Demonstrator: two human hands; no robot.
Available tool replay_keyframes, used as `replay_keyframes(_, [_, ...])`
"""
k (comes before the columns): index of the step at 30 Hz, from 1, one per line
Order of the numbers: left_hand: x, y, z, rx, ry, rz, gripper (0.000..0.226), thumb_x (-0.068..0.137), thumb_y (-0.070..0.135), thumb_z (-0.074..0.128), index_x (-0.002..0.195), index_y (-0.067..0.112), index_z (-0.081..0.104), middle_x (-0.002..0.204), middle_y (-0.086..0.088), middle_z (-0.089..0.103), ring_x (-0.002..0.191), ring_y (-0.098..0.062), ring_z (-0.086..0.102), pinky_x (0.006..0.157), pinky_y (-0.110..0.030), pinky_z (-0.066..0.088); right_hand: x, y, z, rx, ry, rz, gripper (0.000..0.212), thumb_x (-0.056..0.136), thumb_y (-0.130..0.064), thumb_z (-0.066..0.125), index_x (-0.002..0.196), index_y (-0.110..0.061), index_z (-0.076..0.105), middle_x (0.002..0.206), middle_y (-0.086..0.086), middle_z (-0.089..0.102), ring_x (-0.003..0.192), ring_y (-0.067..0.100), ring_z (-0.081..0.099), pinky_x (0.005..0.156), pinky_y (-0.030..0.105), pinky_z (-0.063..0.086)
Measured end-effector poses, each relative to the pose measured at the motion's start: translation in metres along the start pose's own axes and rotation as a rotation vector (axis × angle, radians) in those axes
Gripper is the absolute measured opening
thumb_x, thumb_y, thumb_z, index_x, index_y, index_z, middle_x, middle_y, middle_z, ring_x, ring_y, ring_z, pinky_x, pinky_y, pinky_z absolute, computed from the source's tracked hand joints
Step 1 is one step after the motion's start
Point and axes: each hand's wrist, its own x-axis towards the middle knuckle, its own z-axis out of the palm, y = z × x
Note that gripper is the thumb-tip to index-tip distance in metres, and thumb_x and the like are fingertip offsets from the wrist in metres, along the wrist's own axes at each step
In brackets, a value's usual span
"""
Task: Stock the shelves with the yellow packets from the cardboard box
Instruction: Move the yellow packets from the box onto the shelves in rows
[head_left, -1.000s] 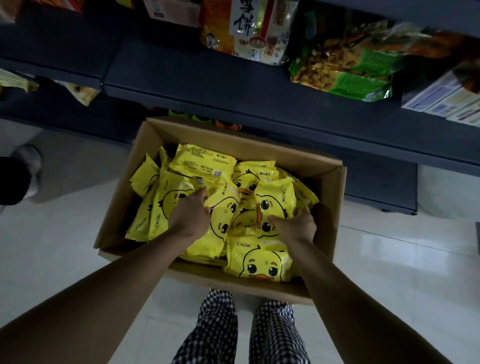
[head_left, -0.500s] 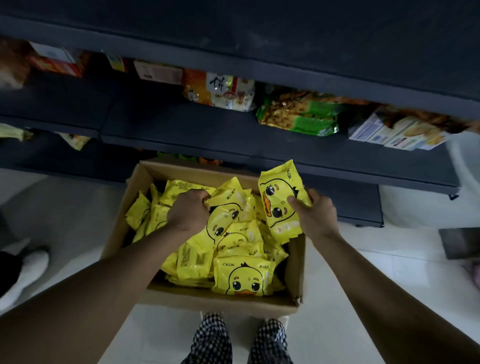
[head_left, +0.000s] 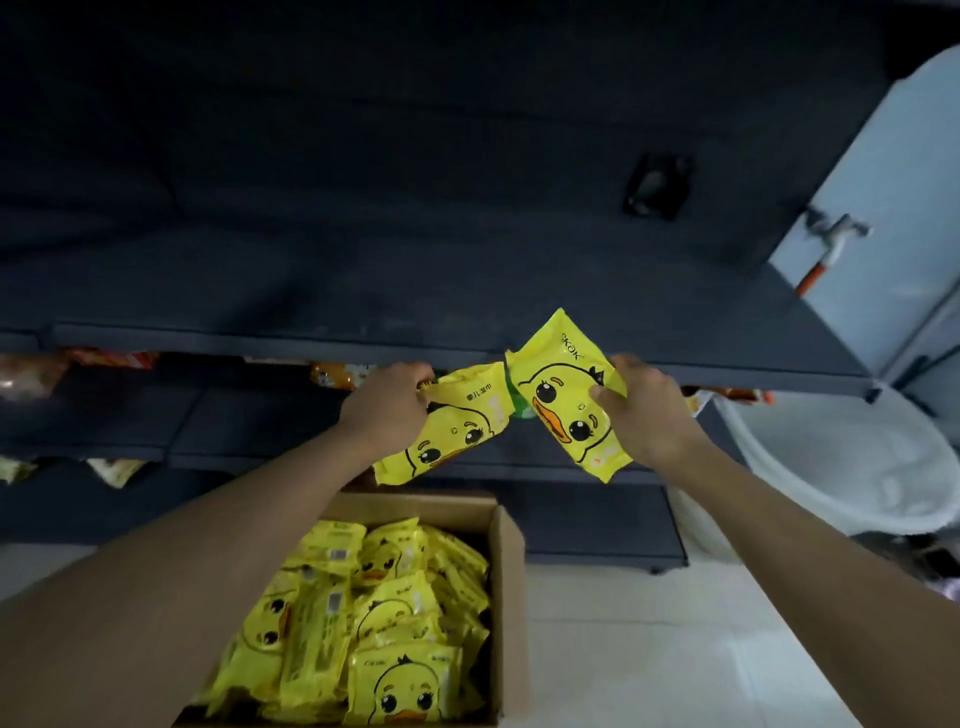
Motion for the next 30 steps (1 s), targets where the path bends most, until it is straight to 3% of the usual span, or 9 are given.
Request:
replay_keyframes(5, [0.002,0.08,-0.034,0.073,0.083,0.082,0.019,0.096,0.011,0.047,0.107,0.013,0.062,0.098,-0.007,0.06,0.078,-0.021,0.051,0.069,-0.031,0.039,-0.003,0.007,-0.094,-0.008,0.099,-0.117,0.029,0.094,-0.02,0.054,0.12,-0.007,0.052,0.089,0.007,0.058,0.074,0.023,0.052,0.061,0.027,0.035])
replay_keyframes(9, [0.005,0.138,-0.059,0.103,0.129,0.121,0.018,0.096,0.011,0.044,0.097,0.017,0.061,0.09,-0.004,0.06,0.071,-0.023,0.056,0.061,-0.031,0.042,-0.007,0.013,-0.165,-0.007,0.193,-0.223,0.019,0.093,-0.021,0.056,0.11,-0.013,0.051,0.086,-0.001,0.055,0.069,0.015,0.05,0.048,0.021,0.031])
replay_keyframes(12, [0.008,0.179,-0.076,0.107,0.158,0.174,0.018,0.095,0.009,0.044,0.086,0.02,0.056,0.083,-0.004,0.06,0.069,-0.025,0.058,0.057,-0.032,0.044,-0.009,0.017,-0.209,-0.008,0.237,-0.266,0.013,0.094,-0.021,0.054,0.105,-0.017,0.049,0.086,0.001,0.058,0.063,0.011,0.051,0.05,0.015,0.035])
replay_keyframes(16, [0.014,0.229,-0.096,0.145,0.189,0.238,0.018,0.096,0.013,0.044,0.086,0.024,0.052,0.082,-0.001,0.056,0.071,-0.022,0.056,0.062,-0.033,0.045,-0.007,0.02,-0.256,-0.031,0.297,-0.28,0.004,0.095,-0.018,0.05,0.098,-0.018,0.047,0.086,0.005,0.059,0.072,0.022,0.052,0.058,0.028,0.036])
replay_keyframes(19, [0.025,0.26,-0.112,0.159,0.227,0.306,0.017,0.096,0.012,0.045,0.087,0.023,0.054,0.084,-0.001,0.057,0.073,-0.023,0.056,0.066,-0.036,0.049,0.001,0.019,-0.284,-0.032,0.341,-0.283,0.003,0.095,-0.016,0.048,0.098,-0.015,0.049,0.087,0.007,0.059,0.08,0.025,0.053,0.066,0.029,0.034])
replay_keyframes(25, [0.056,0.308,-0.146,0.172,0.249,0.433,0.016,0.096,0.009,0.045,0.091,0.017,0.057,0.092,-0.003,0.058,0.073,-0.02,0.051,0.067,-0.037,0.046,0.02,0.015,-0.332,-0.05,0.447,-0.278,0.003,0.094,-0.015,0.05,0.093,-0.018,0.051,0.079,0.0,0.056,0.079,0.023,0.051,0.062,0.03,0.032])
replay_keyframes(30, [0.083,0.349,-0.174,0.131,0.25,0.499,0.017,0.094,0.007,0.047,0.09,0.016,0.061,0.09,-0.002,0.059,0.082,-0.023,0.058,0.072,-0.037,0.048,0.039,0.026,-0.371,-0.097,0.589,-0.241,0.023,0.093,-0.017,0.052,0.115,-0.011,0.057,0.092,0.002,0.054,0.084,0.024,0.05,0.071,0.025,0.03])
